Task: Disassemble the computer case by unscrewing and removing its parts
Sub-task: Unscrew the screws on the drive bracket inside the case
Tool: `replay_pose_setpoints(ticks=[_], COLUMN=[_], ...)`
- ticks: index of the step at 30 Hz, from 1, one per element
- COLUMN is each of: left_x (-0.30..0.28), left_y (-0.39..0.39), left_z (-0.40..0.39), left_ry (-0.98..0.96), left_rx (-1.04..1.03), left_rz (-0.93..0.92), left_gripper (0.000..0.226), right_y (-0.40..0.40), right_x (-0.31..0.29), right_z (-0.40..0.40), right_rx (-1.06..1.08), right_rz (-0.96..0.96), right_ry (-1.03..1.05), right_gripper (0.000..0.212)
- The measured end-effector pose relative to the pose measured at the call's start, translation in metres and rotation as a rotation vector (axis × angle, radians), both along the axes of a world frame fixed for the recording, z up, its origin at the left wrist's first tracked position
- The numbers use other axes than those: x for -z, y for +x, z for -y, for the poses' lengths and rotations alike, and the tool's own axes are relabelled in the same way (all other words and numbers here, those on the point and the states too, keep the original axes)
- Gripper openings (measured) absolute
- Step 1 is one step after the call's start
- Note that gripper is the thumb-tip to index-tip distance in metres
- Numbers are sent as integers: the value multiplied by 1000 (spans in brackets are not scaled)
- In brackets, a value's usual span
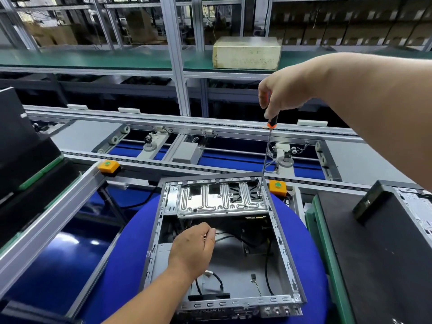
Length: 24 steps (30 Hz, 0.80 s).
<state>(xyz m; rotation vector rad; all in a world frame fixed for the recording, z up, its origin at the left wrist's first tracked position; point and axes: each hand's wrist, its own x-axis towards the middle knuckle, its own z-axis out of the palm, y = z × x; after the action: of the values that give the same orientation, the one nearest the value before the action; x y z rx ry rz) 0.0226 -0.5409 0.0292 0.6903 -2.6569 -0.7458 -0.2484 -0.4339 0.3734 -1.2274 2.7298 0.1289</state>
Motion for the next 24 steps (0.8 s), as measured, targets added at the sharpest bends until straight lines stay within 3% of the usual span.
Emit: replay_pose_setpoints(ticks=[3,5,8,12,18,22,24], left_x=[-1,-1,-1,-1,-2,-2,-2], left_y=[0,0,0,0,0,0,0], left_z=[-1,-1,0,0,0,0,1], left_ry=[0,-7,-8,-9,-11,-8,-12], left_rx=[2,4,3,6,10,10,12], left_rz=[0,-2,0,5,13,11,11], left_gripper=[39,39,38,38,37,38,37], right_y=[3,6,5,4,2,1,-1], right_x=[7,10,13,11,2,3,3], right_z=[2,2,2,3,3,1,1], right_rx=[38,22,-36,-106,-99,-54,-6], right_rz=[-225,-339,-366,-142,104,36,-14], right_ry=[128,132,88,-63,-105,-50,9], right_gripper=[53,64,46,10,29,17,28])
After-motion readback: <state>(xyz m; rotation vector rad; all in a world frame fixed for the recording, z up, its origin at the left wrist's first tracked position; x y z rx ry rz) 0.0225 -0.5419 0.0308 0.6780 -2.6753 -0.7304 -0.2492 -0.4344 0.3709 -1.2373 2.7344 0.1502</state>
